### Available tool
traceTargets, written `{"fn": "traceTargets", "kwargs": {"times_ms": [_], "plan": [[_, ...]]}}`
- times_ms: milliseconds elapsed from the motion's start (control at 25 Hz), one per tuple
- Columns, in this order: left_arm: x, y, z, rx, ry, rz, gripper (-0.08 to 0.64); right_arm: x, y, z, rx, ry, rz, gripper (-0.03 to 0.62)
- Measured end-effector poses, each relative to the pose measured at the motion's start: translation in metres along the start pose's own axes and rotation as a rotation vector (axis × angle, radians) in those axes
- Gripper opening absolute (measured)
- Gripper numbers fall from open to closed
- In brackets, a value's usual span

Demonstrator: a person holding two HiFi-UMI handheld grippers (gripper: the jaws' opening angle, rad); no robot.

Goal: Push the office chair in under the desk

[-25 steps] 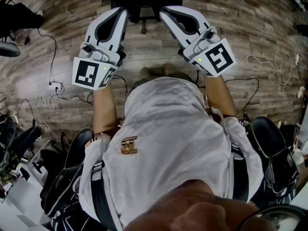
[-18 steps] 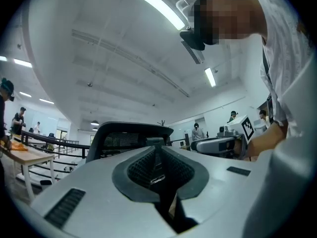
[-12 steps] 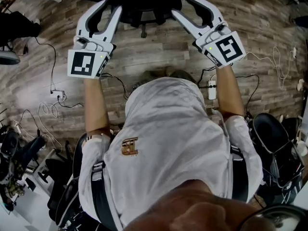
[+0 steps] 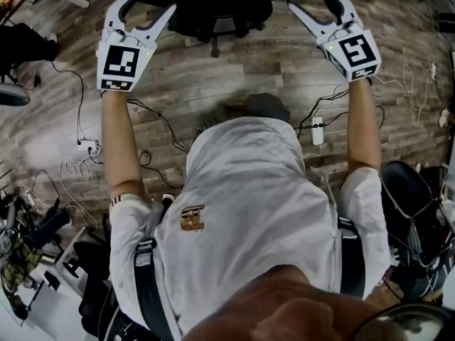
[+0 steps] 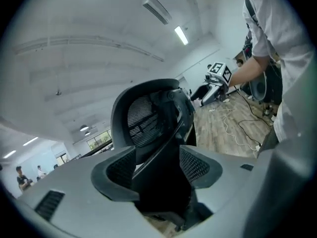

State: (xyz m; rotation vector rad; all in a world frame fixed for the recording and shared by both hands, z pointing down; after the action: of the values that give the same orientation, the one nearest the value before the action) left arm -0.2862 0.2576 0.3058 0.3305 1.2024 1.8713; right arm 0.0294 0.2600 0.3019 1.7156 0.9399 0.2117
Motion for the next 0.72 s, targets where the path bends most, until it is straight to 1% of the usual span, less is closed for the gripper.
{"fn": "traceTargets", "kwargs": {"times_ms": [80, 200, 360, 480, 720], "plan": [[-0.006, 0.009, -0.007, -0.056, 0.018, -0.049, 0.284, -0.002, 0.006, 0.011, 0.027, 0.015, -0.047, 0.242], [-0.016, 0.024, -0.015, -0.149, 0.048, -0.143, 0.296, -0.005, 0.019, 0.029, 0.086, 0.032, -0.145, 0.245], [-0.029, 0.042, -0.026, -0.263, 0.101, -0.249, 0.307, -0.013, 0.036, 0.054, 0.184, 0.025, -0.276, 0.25], [-0.039, 0.051, -0.033, -0.315, 0.143, -0.298, 0.307, -0.02, 0.046, 0.069, 0.237, -0.022, -0.341, 0.252], [-0.059, 0.055, -0.038, -0.359, 0.203, -0.355, 0.307, -0.034, 0.06, 0.083, 0.289, -0.145, -0.418, 0.253]]}}
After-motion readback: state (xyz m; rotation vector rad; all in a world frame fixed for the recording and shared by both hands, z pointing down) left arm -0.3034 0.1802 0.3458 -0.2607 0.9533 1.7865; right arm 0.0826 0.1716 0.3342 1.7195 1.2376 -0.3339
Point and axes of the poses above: the fingertips, and each gripper's own axes: x backward along the fingers, z to its right, y out of its underside, the point moved 6 cm from there along x, backward along the fingers, and after that the axes turned 2 degrees about -y, right-handed, at the moved point
